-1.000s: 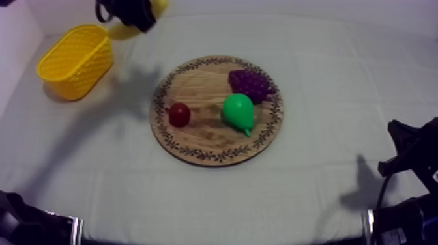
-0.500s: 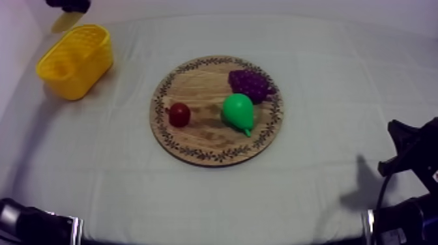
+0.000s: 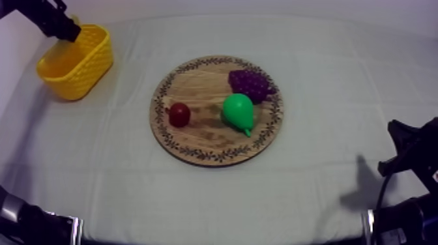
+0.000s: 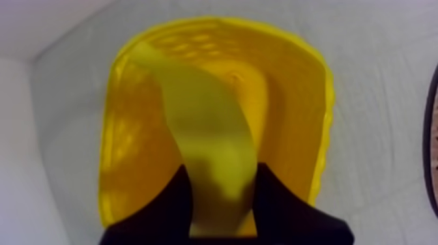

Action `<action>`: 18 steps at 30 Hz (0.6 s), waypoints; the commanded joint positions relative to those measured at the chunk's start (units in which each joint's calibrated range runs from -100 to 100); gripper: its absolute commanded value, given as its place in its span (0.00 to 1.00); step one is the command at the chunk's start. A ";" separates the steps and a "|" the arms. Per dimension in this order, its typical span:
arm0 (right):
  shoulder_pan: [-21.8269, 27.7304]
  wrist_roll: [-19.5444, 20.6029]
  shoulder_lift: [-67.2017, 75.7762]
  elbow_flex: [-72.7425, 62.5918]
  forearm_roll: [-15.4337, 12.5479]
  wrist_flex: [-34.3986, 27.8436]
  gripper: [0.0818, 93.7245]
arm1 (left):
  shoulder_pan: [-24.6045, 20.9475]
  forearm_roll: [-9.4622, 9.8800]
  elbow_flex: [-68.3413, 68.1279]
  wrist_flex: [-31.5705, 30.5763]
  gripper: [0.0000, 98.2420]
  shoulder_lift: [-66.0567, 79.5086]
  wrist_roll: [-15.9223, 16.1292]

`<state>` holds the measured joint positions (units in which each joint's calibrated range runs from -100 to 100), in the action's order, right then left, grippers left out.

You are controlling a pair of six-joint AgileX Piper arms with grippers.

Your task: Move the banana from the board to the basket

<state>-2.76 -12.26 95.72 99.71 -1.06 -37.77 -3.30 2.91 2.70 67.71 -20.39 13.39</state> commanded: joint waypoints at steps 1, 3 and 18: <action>0.00 0.03 0.03 -0.05 0.01 0.03 0.01 | -0.07 -0.23 -0.56 -0.76 0.36 -0.83 -0.18; 0.00 0.03 0.03 -0.05 0.01 0.03 0.01 | -0.18 -0.56 -0.98 -1.43 0.45 -1.67 -0.11; 0.00 0.03 0.03 -0.05 0.01 0.03 0.01 | 1.23 -1.27 -16.00 -5.08 0.60 17.01 -2.97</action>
<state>-2.76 -12.25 95.72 99.71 -1.06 -37.77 -2.11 1.72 -9.58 63.00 -9.89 10.98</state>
